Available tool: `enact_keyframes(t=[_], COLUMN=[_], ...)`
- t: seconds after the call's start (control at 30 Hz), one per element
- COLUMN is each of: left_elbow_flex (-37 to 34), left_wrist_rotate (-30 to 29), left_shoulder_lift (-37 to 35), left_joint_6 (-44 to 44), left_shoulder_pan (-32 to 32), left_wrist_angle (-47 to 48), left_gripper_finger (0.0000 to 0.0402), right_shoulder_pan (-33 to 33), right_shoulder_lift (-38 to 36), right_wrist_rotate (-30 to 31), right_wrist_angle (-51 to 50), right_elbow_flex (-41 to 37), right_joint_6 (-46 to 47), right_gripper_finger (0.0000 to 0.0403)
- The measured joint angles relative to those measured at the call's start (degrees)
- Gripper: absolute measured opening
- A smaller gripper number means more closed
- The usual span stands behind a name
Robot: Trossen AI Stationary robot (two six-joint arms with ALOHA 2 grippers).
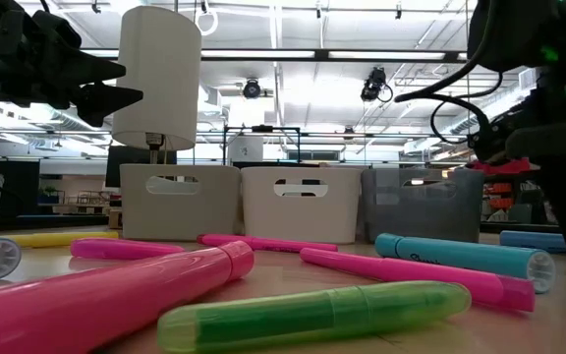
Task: Pick & Place Markers
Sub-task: Put the top blue marker pen into the black bin
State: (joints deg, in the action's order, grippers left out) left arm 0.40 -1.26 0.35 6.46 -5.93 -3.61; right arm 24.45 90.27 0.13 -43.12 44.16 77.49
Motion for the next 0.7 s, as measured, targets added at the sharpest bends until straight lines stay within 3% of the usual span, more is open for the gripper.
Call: enact_keyframes(t=[0.4,0.7], left_elbow_flex=[0.0,0.0], left_wrist_rotate=[0.0,0.0], left_shoulder_lift=[-0.01,0.01], left_joint_6=[0.0,0.01], left_shoulder_pan=[0.0,0.0], left_wrist_angle=[0.02,0.02], left_gripper_finger=[0.0303,0.0303], right_shoulder_pan=[0.0,-0.02], right_shoulder_lift=[0.92,1.01], right_wrist_rotate=[-0.38,-1.13], right_wrist_angle=[0.3,-0.37], right_elbow_flex=[1.09,1.91], right_joint_6=[1.46,3.06], right_gripper_finger=[0.0159,0.0068])
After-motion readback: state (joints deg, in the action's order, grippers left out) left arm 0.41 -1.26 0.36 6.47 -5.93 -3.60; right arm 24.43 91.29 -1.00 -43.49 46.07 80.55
